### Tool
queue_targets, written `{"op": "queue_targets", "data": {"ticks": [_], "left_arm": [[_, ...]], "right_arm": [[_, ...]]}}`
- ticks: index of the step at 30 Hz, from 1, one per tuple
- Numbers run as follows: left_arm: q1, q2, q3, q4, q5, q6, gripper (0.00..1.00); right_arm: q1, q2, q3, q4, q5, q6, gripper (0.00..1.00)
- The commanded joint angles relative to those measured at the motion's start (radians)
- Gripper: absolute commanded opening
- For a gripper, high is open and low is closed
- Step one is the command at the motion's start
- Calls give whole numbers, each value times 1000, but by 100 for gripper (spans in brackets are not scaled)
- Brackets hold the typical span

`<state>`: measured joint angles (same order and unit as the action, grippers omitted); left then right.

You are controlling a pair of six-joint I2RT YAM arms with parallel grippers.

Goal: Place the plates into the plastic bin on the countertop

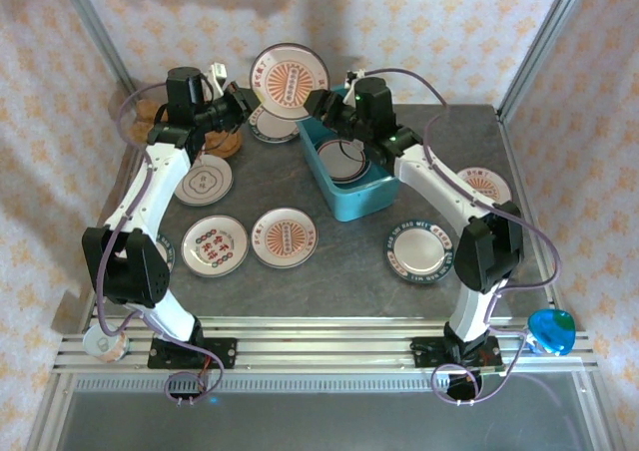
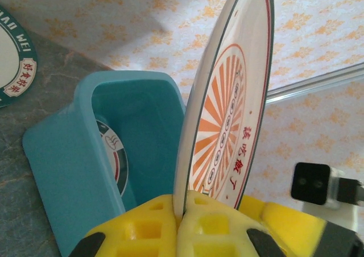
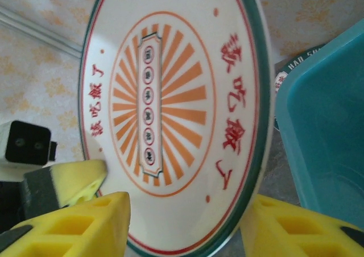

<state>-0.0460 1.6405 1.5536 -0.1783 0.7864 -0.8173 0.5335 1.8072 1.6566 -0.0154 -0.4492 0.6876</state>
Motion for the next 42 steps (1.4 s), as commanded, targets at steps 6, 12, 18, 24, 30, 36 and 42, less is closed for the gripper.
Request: {"op": "queue_targets", "data": {"ticks": [6, 12, 18, 24, 30, 36, 42], "left_arm": [[-16, 5, 28, 108, 42, -37, 0], [-20, 21, 31, 91, 37, -32, 0], [-26, 32, 40, 92, 43, -40, 0], [-30, 31, 45, 58, 24, -13, 0], [-31, 26, 44, 41, 8, -1, 11], [-31, 14, 34, 60, -9, 3, 52], [-31, 11, 42, 31, -37, 46, 64]], "right_arm": [[-4, 27, -55, 140, 56, 89, 38], [-3, 17, -92, 200, 76, 114, 28], [-3, 15, -101, 200, 89, 113, 19], [-3, 9, -112, 220, 101, 128, 8], [-4, -23, -143, 216, 166, 152, 0], [-7, -90, -190, 192, 255, 150, 0], [-20, -177, -291, 149, 371, 209, 0]]}}
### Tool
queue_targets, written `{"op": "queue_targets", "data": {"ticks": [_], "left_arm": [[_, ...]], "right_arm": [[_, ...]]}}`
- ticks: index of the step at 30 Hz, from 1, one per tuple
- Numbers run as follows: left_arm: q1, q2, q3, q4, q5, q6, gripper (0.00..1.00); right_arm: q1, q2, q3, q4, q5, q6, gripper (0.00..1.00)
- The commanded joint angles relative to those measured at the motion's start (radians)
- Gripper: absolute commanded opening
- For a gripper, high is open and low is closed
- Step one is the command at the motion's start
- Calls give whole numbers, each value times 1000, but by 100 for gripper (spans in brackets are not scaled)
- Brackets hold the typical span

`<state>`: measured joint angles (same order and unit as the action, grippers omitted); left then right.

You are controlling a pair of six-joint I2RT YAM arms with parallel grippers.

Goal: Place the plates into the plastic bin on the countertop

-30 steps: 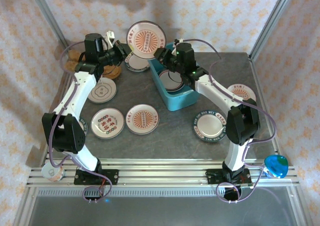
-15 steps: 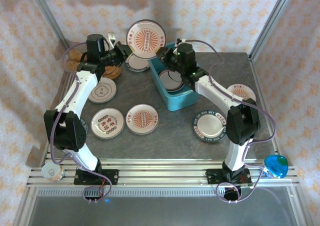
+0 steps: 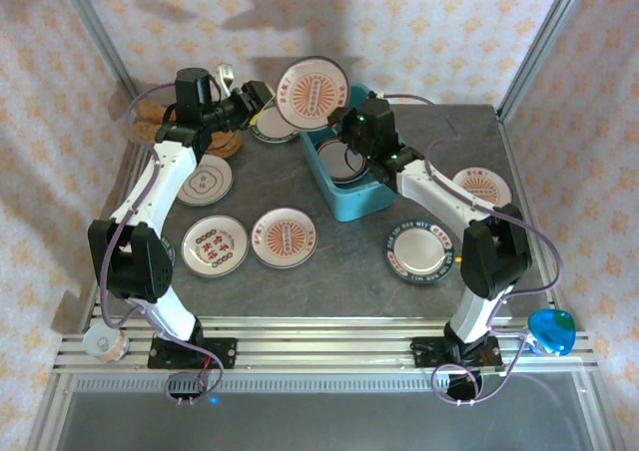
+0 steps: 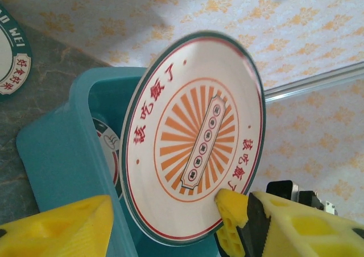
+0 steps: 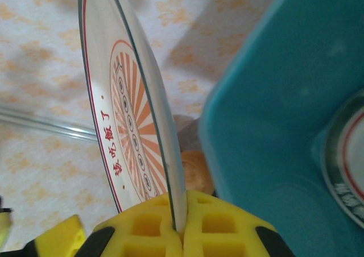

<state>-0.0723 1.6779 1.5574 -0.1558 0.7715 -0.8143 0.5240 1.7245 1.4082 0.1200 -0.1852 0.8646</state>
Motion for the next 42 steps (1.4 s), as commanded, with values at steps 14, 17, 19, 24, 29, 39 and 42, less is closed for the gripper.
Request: {"op": "queue_targets", "data": {"ticks": [14, 17, 19, 24, 29, 39, 42], "left_arm": [[-6, -7, -44, -42, -79, 99, 64], [-9, -15, -77, -60, -98, 124, 64], [-10, -16, -95, -68, -104, 134, 64], [-14, -19, -124, -98, -119, 165, 63], [-14, -22, -134, -153, -161, 205, 63], [-14, -2, -147, -211, -182, 237, 62], [-15, -1, -151, -218, -186, 245, 62]], "right_arm": [[-13, -178, -135, -256, 325, 170, 0], [-13, -152, -114, -286, 325, 187, 0], [-13, -127, -97, -303, 313, 196, 0], [-7, -50, -45, -329, 264, 231, 0], [10, 7, 3, -367, 269, 260, 0], [20, 113, 98, -437, 243, 324, 0], [22, 132, 116, -443, 242, 340, 0]]}}
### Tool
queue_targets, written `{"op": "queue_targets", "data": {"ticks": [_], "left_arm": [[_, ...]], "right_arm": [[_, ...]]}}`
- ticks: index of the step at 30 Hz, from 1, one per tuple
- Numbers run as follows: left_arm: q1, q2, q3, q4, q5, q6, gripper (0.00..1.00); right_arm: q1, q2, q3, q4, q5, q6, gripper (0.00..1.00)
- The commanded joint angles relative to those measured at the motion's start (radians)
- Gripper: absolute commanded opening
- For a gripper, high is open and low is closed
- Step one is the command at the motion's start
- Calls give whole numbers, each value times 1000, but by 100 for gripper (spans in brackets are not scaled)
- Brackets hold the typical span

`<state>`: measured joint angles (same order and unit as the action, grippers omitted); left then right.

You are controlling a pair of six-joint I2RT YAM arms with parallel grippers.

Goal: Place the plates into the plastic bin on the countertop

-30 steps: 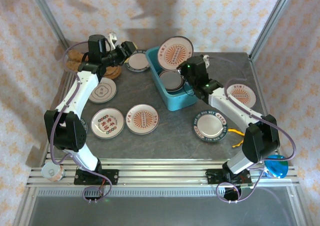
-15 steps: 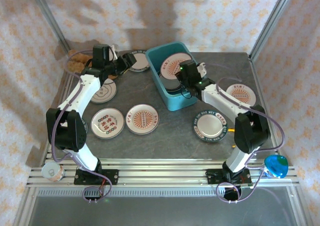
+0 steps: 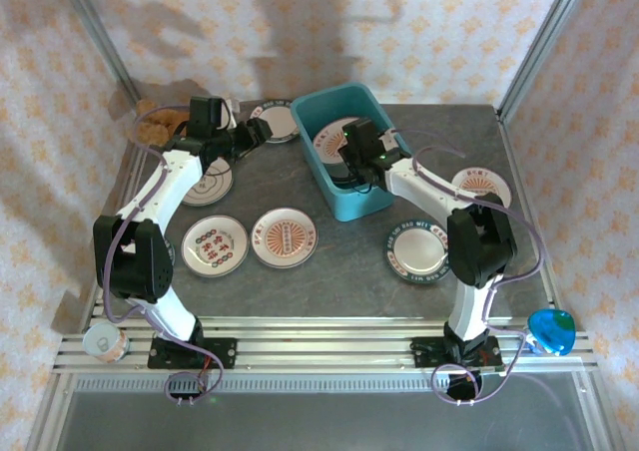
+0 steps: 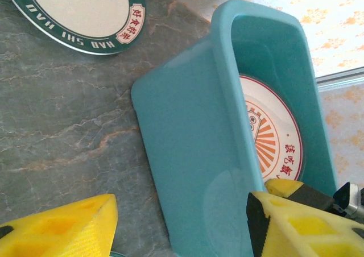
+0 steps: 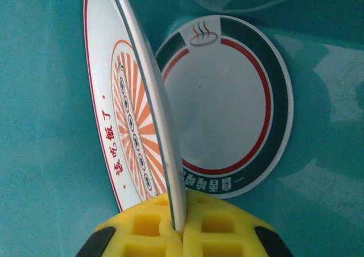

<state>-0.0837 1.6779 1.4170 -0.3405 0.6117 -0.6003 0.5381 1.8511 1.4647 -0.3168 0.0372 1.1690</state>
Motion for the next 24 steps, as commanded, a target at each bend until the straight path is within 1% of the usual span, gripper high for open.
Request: {"op": "queue_targets", "data": {"ticks": [1, 12, 24], "left_arm": [[-3, 0, -12, -37, -26, 33, 62], [-4, 12, -16, -58, -28, 48, 62], [-3, 16, -25, -65, -33, 48, 62]], "right_arm": [[9, 14, 65, -11, 21, 43, 0], [11, 104, 106, -43, 15, 96, 0], [13, 190, 149, -56, -2, 103, 0]]}}
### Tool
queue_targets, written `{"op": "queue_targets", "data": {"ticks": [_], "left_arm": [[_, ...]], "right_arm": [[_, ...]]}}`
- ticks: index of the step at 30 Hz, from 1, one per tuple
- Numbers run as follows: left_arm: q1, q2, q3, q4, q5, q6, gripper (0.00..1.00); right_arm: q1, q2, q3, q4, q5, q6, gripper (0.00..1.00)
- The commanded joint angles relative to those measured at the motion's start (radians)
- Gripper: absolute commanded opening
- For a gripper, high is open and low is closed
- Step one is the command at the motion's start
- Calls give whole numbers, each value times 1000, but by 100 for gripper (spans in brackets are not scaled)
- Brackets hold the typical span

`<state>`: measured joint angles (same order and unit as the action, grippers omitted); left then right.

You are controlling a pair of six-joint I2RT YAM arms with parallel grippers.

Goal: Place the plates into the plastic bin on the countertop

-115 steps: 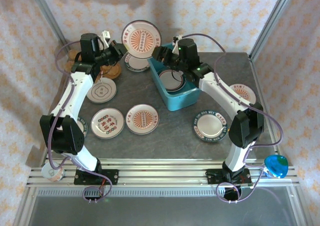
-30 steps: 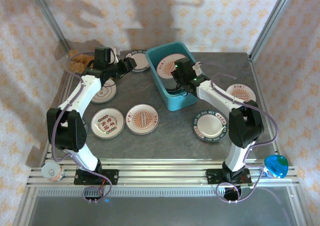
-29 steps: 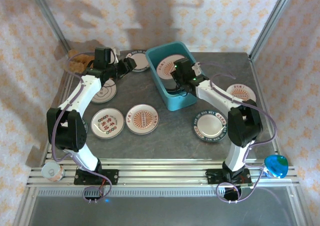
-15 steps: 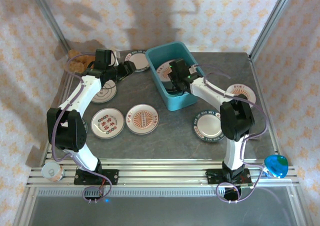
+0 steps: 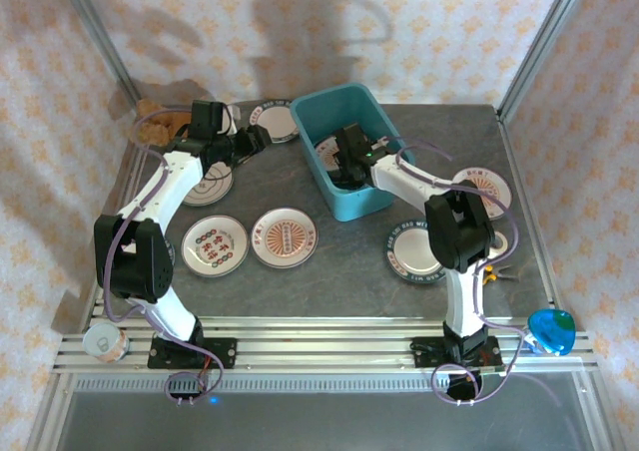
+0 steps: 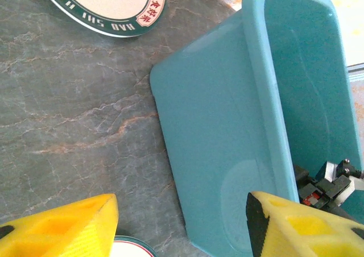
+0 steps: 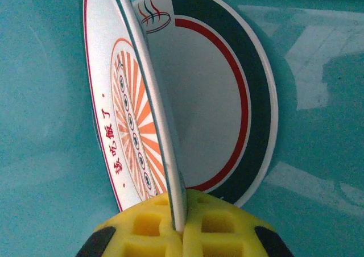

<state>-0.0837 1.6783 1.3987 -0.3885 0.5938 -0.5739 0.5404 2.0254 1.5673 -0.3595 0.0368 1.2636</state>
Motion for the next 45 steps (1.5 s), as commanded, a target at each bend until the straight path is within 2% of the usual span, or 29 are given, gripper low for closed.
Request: {"op": "queue_targets", "data": {"ticks": [1, 7, 11, 16, 30, 38, 45], "left_arm": [[-4, 15, -7, -16, -17, 22, 62], [-3, 16, -16, -14, -22, 17, 62], [-4, 14, -21, -13, -28, 14, 62], [-7, 16, -19, -13, -32, 8, 62], [-16, 29, 4, -21, -64, -17, 62], [-18, 54, 16, -6, -86, -75, 63], [-18, 122, 60, 12, -139, -170, 64]], "right_arm": [[11, 20, 49, -18, -2, 9, 0], [10, 39, 53, -38, -7, 16, 2], [10, 21, 38, -38, 5, 15, 20], [10, -16, 38, -44, 29, -7, 38], [13, -130, 23, -57, 93, -101, 77], [17, -212, -10, -12, 84, -216, 86], [17, -283, -15, 11, 69, -339, 86]]}}
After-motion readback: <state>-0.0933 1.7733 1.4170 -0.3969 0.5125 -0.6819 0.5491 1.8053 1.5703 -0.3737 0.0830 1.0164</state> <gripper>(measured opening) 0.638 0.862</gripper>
